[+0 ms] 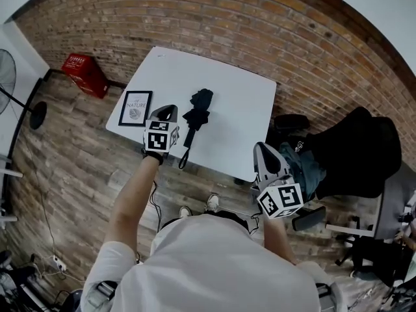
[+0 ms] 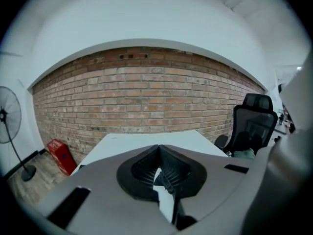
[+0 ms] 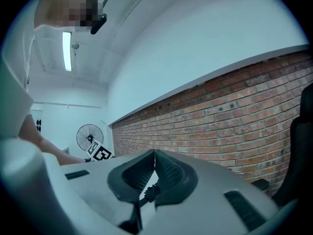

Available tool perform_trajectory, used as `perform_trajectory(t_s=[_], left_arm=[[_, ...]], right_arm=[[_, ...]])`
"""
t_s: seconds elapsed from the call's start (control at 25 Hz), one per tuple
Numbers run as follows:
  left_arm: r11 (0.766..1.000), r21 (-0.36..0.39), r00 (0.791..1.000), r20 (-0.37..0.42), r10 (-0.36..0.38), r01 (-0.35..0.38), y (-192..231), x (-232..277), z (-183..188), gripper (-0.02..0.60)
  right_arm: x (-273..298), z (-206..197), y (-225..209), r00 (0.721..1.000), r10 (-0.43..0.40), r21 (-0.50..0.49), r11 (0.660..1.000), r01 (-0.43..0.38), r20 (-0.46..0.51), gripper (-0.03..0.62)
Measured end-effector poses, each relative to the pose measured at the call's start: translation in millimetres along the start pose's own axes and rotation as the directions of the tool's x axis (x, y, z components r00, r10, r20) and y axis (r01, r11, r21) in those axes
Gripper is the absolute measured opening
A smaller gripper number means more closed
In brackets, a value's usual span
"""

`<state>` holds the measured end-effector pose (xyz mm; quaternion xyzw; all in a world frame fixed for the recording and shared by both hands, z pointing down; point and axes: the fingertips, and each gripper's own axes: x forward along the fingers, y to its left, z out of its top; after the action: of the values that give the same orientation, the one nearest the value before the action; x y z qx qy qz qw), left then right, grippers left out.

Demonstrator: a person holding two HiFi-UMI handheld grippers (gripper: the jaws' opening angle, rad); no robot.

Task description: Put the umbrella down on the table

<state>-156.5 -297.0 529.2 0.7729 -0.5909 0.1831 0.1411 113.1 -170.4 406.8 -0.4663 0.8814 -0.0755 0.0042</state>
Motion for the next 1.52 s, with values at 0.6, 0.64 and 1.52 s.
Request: perform_trajectory(t_s=[0.6,0.64,1.52], left_arm=[[0.989,0.146,0.918,0.396,-0.022,-0.039,4,-174,119,0.025],[0.988,0.151,0.913,0.408,-0.024,-0.041,3,-184,120,0.025],[0.969,-0.141,0.846,0.475,0.244,-0.2,12,-314,23,0.025]], right_arm=[[-16,23,-24,0.998,-0.057,-0.027,0.998,0.058,0.041,0.018],[-19,24,-26,0.997,-0.062,-0.029,0.998,0.063,0.042,0.018],[-50,43,-56,0.987,-0.144,-0.066,0.987,0.15,0.077,0.018]])
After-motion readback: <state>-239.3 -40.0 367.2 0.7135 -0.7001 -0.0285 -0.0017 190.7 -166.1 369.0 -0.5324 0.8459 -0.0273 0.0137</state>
